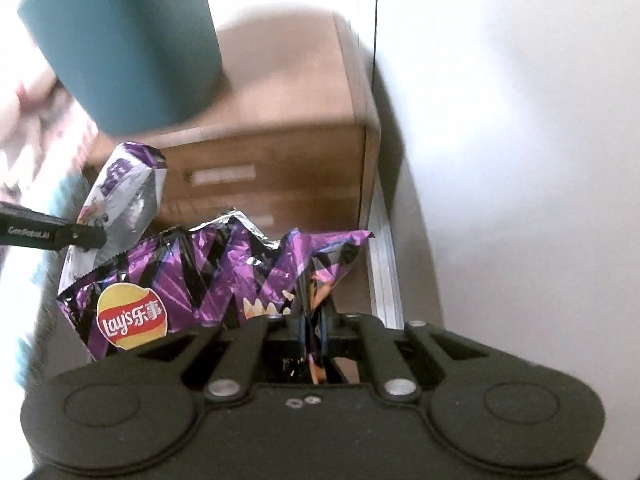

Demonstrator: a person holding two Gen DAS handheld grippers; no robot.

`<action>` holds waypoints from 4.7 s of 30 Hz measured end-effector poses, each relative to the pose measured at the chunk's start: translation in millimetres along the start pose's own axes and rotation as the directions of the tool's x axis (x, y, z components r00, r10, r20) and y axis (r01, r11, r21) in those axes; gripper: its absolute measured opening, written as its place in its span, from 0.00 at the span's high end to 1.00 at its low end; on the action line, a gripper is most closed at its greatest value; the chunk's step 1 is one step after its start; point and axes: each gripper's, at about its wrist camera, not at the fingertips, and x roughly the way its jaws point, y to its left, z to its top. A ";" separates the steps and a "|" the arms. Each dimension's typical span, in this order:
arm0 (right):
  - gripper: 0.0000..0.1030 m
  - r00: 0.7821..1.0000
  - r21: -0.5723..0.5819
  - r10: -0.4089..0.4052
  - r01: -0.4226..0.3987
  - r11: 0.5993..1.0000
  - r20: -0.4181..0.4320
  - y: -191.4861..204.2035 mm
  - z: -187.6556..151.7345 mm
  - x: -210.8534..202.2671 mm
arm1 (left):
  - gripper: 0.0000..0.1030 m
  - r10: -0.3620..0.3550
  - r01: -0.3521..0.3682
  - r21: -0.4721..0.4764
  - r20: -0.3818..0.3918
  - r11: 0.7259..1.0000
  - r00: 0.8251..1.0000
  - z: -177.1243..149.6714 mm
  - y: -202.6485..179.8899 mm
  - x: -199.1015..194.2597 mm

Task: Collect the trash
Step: 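Lift the snack wrapper and Lay's bag up to the teal wastebasket with both tools, then open the left tool over the wastebasket while the right tool releases the Lay's bag inside, then withdraw both tools from the wastebasket and lower them to the trash pile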

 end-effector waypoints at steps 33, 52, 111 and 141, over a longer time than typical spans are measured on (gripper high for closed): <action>0.94 0.890 -0.175 -0.120 0.216 0.961 0.439 150.5 301.6 -163.3 | 0.72 0.123 -0.112 -0.053 0.314 0.992 0.941 236.5 93.4 -219.2; 0.90 0.850 -0.450 -0.191 0.435 0.780 0.491 237.1 319.4 -71.7 | 0.72 0.189 -0.189 -0.016 0.150 0.982 0.970 284.1 110.6 -105.0; 0.10 0.911 -0.500 0.259 -0.069 0.863 0.322 140.1 201.5 -213.7 | 0.23 0.200 -0.173 -0.112 0.318 0.979 0.927 86.2 34.3 -241.7; 0.02 0.978 -0.245 0.186 -0.203 0.948 -0.093 49.1 -43.1 34.5 | 0.11 0.148 -0.149 -0.047 -0.035 0.988 0.988 -112.2 -13.7 82.7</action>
